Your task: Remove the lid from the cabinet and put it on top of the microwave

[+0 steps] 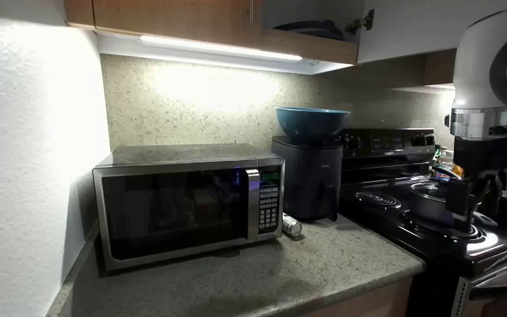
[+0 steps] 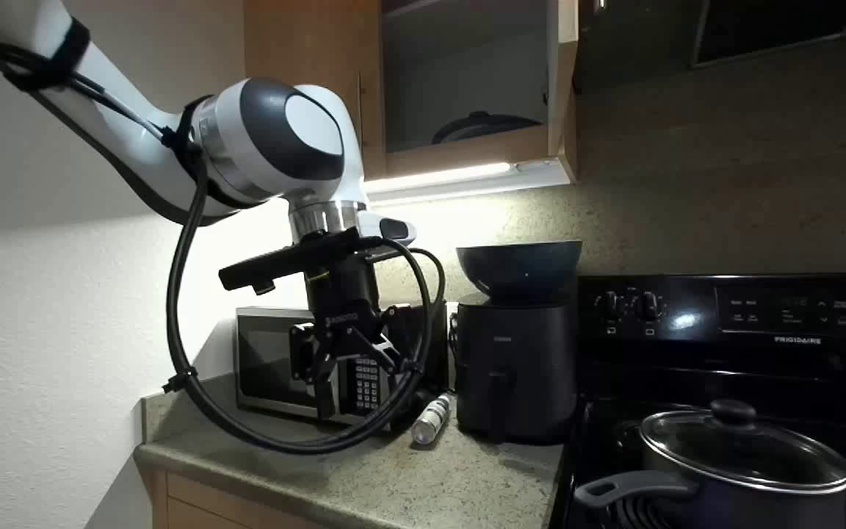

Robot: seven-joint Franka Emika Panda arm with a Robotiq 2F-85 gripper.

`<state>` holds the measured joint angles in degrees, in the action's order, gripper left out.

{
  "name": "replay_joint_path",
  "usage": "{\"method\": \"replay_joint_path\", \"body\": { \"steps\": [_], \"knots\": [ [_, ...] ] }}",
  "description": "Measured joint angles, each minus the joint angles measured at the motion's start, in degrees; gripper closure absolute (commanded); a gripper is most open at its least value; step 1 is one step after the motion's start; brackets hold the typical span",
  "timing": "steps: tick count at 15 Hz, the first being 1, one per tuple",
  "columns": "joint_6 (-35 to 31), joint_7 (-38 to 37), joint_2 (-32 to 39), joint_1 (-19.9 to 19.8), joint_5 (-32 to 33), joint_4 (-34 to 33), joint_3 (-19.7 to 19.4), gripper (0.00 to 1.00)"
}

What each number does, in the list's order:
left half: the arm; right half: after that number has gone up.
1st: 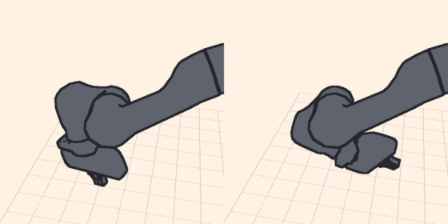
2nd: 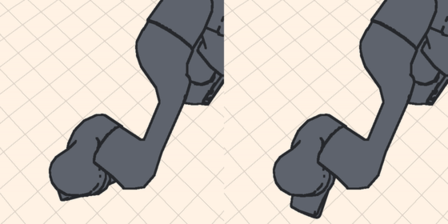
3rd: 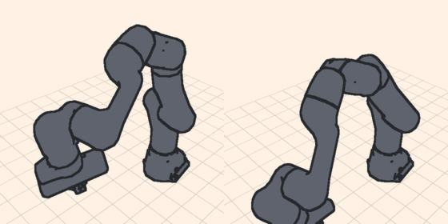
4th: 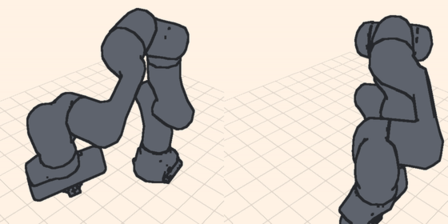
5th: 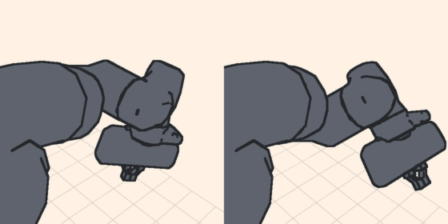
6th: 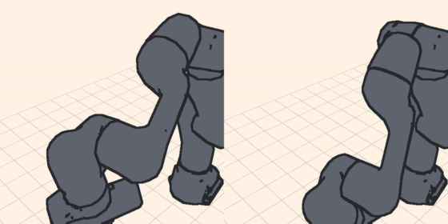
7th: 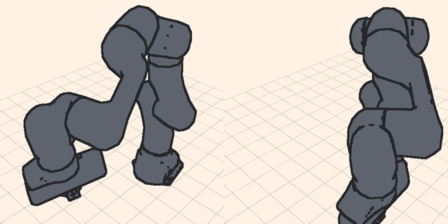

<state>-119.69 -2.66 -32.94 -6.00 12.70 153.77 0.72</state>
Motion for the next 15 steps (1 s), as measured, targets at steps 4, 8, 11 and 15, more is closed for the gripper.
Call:
{"method": "replay_joint_path", "body": {
  "steps": [4,8,11,15],
  "knots": [
    [0.0,0.0,0.0,0.0,0.0,0.0,0.0,0.0],
    [0.0,0.0,0.0,0.1,0.0,-0.1,0.0,0.0],
    [-4.9,-0.8,0.4,0.4,1.8,-2.3,1.6,0.0],
    [-7.5,-1.9,0.6,2.3,4.1,-11.4,6.3,0.0]
  ]
}}
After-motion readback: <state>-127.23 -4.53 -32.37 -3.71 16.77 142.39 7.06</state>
